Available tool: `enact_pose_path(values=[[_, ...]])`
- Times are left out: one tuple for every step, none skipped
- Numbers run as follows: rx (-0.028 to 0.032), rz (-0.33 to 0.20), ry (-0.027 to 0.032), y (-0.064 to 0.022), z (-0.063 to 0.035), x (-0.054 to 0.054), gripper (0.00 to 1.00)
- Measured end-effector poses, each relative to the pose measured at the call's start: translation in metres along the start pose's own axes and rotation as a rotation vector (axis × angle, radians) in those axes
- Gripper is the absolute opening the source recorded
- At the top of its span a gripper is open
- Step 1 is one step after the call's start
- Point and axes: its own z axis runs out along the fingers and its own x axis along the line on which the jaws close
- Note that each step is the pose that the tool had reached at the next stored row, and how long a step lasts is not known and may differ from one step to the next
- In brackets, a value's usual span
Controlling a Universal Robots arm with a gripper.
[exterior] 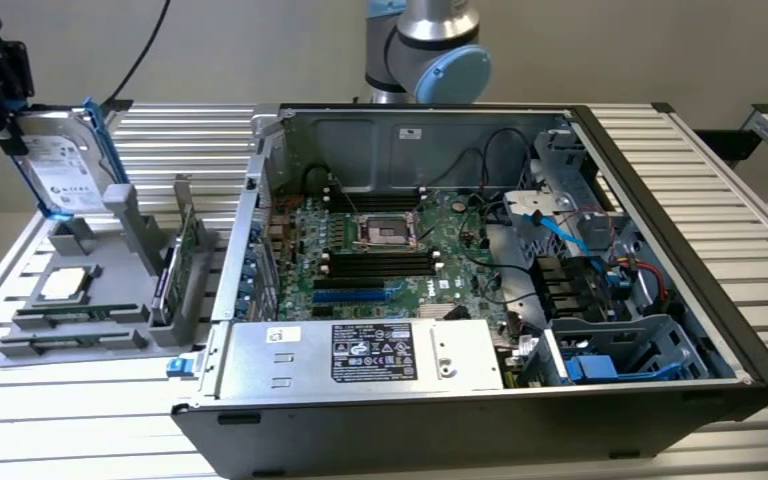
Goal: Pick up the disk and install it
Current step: 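Pick up the disk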
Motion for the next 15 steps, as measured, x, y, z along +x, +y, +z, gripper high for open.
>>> enact_pose_path(values=[[0.0000, 0.000, 0.0001, -0.0010, -0.0015, 0.000, 0.33], [-0.0001, 0.000, 0.0002, -0.0021, -0.0031, 0.000, 0.33], [-0.0001, 0.000, 0.0002, -0.0032, -0.0046, 0.000, 0.33], [0.0000, 0.000, 0.0003, -0.0043, -0.0061, 0.000, 0.33], [0.0000, 0.000, 0.0003, -0.0054, -0.0076, 0.000, 0.33], [0.0000, 0.000, 0.0004, -0.0066, -0.0092, 0.000, 0.33], [0.0001, 0.000, 0.0004, -0.0079, -0.0109, 0.000, 0.33], [0.0000, 0.000, 0.0006, -0.0093, -0.0125, 0.000, 0.33], [0.0000, 0.000, 0.0006, -0.0106, -0.0141, 0.000, 0.33], [0.0000, 0.000, 0.0007, -0.0121, -0.0157, 0.000, 0.33], [0.0001, 0.000, 0.0007, -0.0135, -0.0173, 0.000, 0.33], [0.0000, 0.000, 0.0008, -0.0149, -0.0189, 0.000, 0.33], [0.0000, 0.000, 0.0010, -0.0163, -0.0204, 0.000, 0.33], [0.0000, 0.000, 0.0011, -0.0176, -0.0219, 0.000, 0.33], [-0.0001, 0.000, 0.0014, -0.0189, -0.0235, 0.000, 0.33]])
